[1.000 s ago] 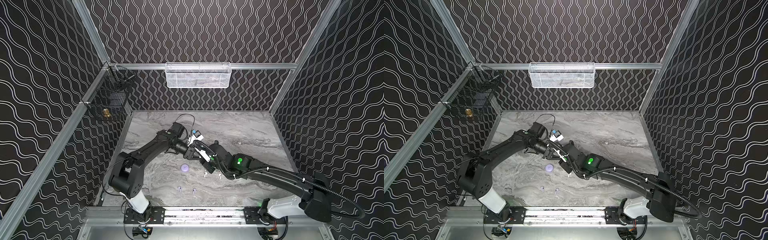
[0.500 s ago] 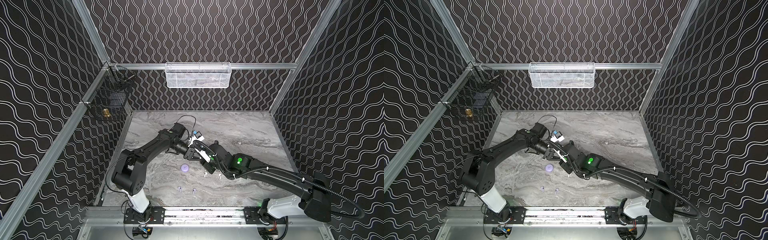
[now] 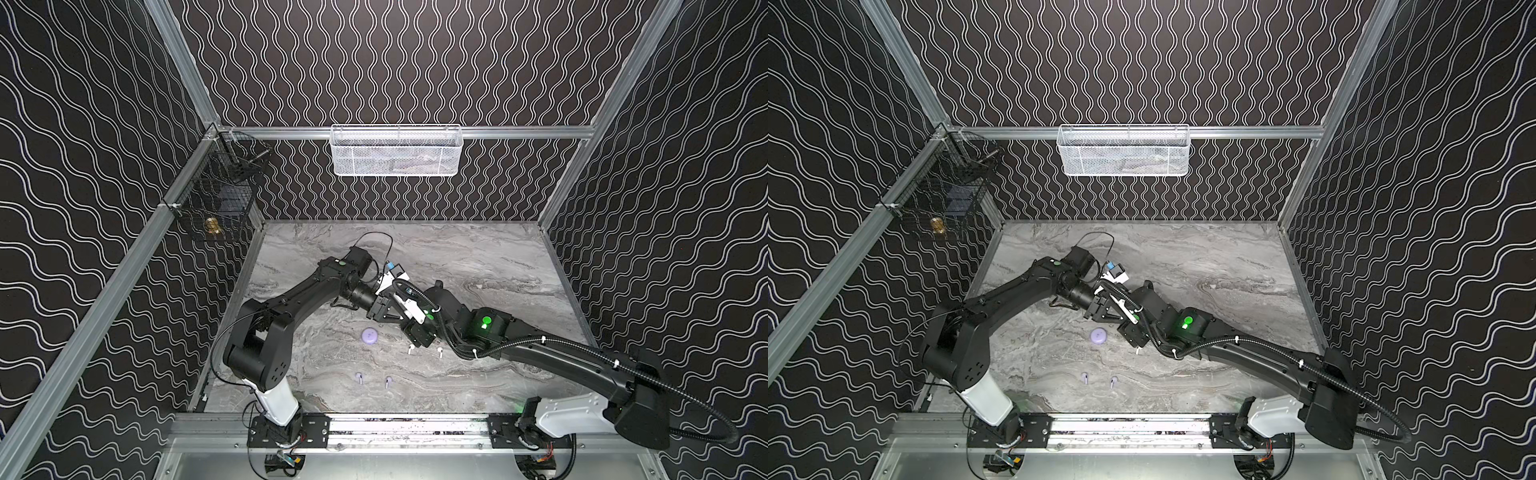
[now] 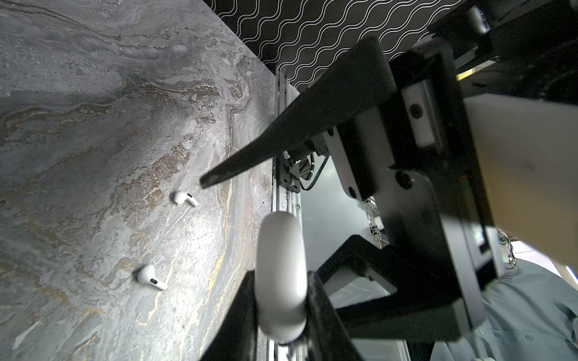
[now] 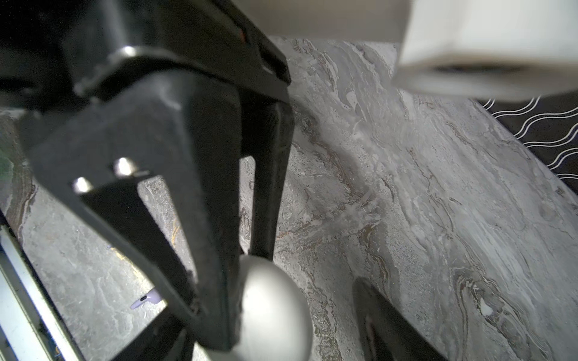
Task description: Insert the wireless bluetooth earbuds into the charging case
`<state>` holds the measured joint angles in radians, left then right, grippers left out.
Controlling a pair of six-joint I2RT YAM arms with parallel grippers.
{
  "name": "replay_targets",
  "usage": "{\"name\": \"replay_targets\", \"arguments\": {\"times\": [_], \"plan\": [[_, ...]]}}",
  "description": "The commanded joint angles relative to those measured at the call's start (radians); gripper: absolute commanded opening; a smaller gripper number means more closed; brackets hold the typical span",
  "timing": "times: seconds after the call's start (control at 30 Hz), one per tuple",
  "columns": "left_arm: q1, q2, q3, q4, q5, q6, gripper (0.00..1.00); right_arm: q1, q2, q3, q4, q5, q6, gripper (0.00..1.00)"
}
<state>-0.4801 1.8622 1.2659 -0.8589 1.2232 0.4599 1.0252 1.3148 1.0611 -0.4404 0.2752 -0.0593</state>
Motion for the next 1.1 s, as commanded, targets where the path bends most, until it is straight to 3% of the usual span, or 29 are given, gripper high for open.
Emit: {"name": "replay_targets", "arguments": {"times": [0.0, 0.37, 0.53, 0.63, 0.8, 0.97, 1.07], "plan": [[-0.005, -0.005, 0.006, -0.101, -0.011, 0.045, 0.20, -0.010, -0.050, -0.016, 0.123, 0.139, 0.057, 0.82], [-0.004, 0.042, 0.058, -0.099, -0.041, 0.093, 0.18, -0.011, -0.305, -0.167, 0.152, 0.062, 0.195, 0.88], [-0.003, 0.091, 0.104, -0.074, -0.025, 0.083, 0.15, -0.037, -0.370, -0.204, 0.122, 0.115, 0.323, 0.90], [-0.004, 0.094, 0.102, 0.005, -0.026, 0.036, 0.13, -0.092, -0.413, -0.235, 0.121, 0.073, 0.411, 0.90], [-0.008, 0.039, 0.011, 0.278, -0.060, -0.131, 0.12, -0.234, -0.503, -0.329, 0.190, -0.127, 0.508, 0.91], [-0.008, -0.110, -0.276, 0.872, -0.155, -0.424, 0.13, -0.341, -0.489, -0.362, 0.212, -0.303, 0.566, 0.90], [-0.009, -0.132, -0.385, 1.075, -0.180, -0.485, 0.15, -0.349, -0.435, -0.360, 0.194, -0.328, 0.590, 0.90]]}}
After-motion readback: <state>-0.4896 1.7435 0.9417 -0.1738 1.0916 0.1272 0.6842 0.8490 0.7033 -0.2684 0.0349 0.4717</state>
